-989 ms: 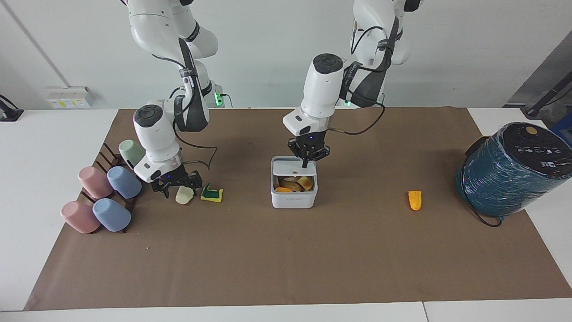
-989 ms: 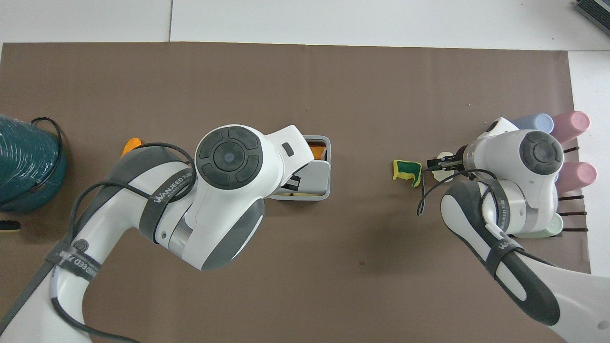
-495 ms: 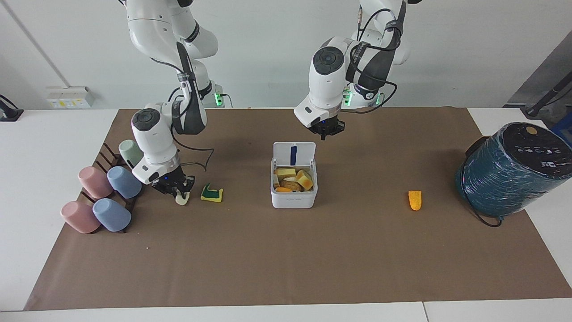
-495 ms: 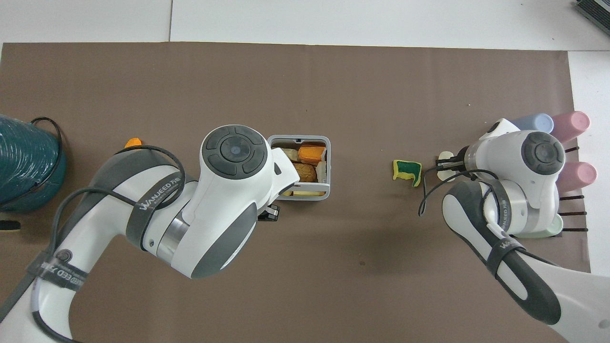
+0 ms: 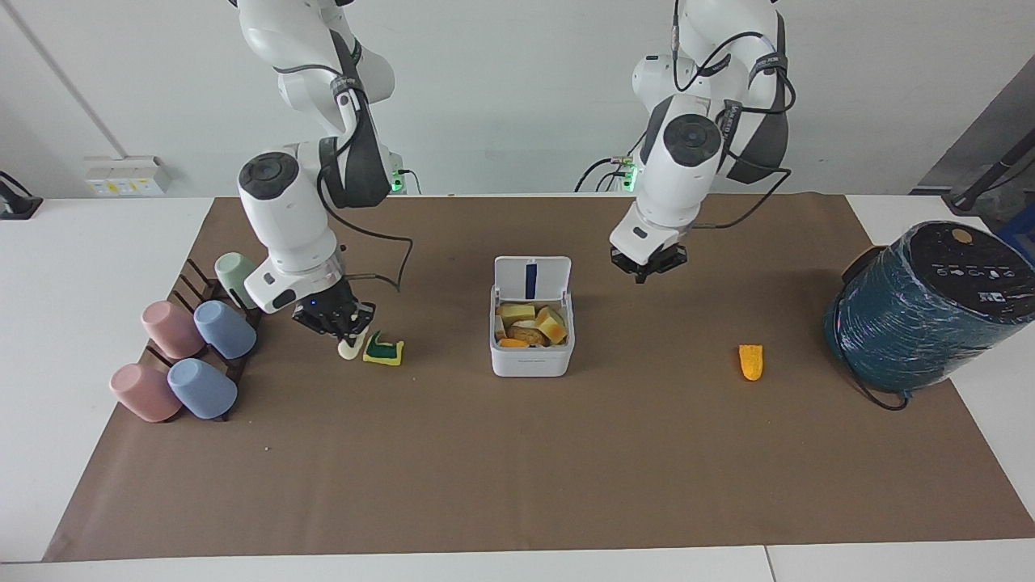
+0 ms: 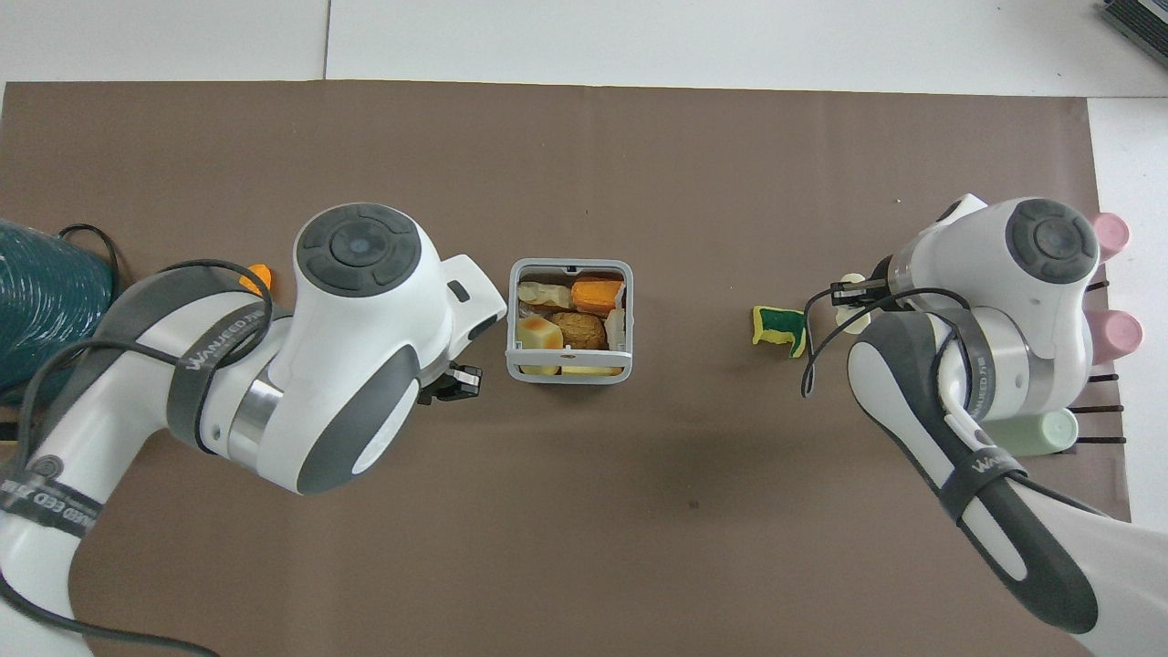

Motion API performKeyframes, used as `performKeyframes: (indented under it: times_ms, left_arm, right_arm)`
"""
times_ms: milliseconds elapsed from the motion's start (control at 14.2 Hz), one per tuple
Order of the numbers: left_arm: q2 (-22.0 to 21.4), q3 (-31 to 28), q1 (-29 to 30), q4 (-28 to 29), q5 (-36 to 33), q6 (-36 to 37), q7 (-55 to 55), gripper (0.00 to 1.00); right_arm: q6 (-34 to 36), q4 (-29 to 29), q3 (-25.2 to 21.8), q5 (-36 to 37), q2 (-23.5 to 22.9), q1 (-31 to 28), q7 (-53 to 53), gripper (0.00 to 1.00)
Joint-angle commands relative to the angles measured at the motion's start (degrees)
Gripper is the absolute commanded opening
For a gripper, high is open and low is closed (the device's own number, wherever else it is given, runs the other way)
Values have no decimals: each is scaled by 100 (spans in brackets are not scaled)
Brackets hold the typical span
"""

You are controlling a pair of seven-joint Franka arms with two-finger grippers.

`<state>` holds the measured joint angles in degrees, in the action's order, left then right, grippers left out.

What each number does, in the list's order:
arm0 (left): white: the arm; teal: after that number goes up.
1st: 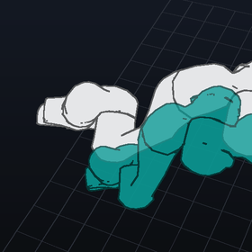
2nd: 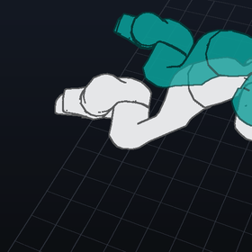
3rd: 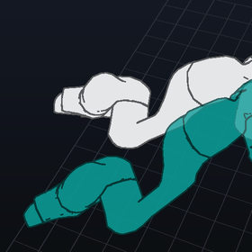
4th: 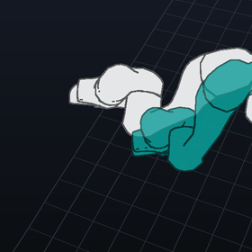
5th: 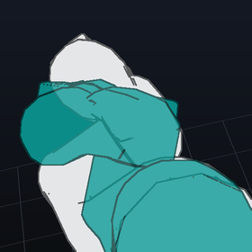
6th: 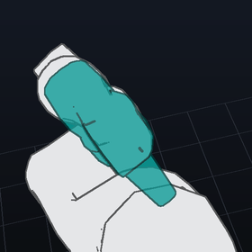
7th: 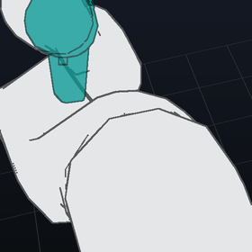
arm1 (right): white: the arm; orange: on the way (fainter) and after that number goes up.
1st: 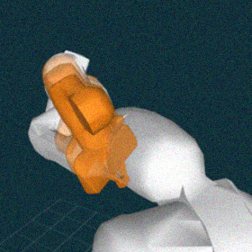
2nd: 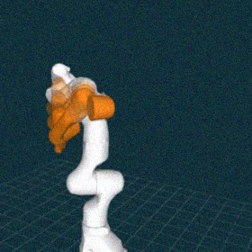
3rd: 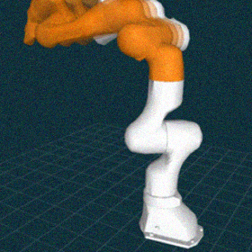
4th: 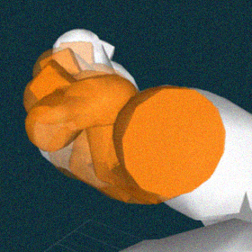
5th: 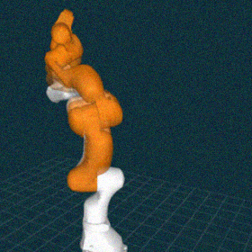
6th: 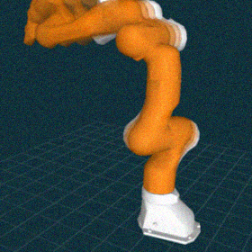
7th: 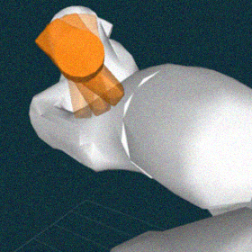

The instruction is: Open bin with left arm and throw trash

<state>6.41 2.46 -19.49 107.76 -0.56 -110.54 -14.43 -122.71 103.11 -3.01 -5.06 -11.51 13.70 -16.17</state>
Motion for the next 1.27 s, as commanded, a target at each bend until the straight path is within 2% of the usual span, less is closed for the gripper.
performKeyframes:
  times_ms: [0,141,212,283,565,707,777,918,989,1130,1201]
  left_arm:
    - [-237,44,444,561,65,-748,903,27]
    - [-237,44,901,719,65,-1152,1615,44]
    - [-237,44,1059,825,65,-1363,1993,59]
    - [-263,44,1270,947,56,-1635,2441,68]
    - [-255,44,1824,1238,65,-2208,3497,76]
    - [-158,44,2053,1361,65,-2725,3963,95]
    - [-88,44,2124,1405,65,-2901,4113,99]
    - [105,44,2142,1441,65,-3061,4141,100]
    - [228,44,2186,1441,65,-3279,4124,100]
    - [448,44,2248,1441,65,-3649,4071,100]
    - [553,44,2265,1432,65,-3842,4062,100]
  right_arm:
    - [-6,-580,11,-521,-299,421,-1077,0]
    - [-253,-643,11,-942,-352,755,-1694,0]
    - [-367,-643,20,-1336,-387,904,-1862,0]
    - [-559,-643,11,-1706,-465,1106,-2081,0]
    - [-930,-617,20,-2016,-738,1616,-2926,0]
    - [-930,-538,20,-2043,-800,1670,-2953,0]
    - [-930,-459,28,-2052,-800,1731,-2953,0]
    - [-895,-432,28,-2052,-800,1794,-2962,3]
    - [-878,-414,20,-2052,-783,1785,-2962,21]
    - [-869,-335,20,-2052,-756,1793,-2962,68]
    - [-843,-344,20,-2043,-747,1794,-2971,86]
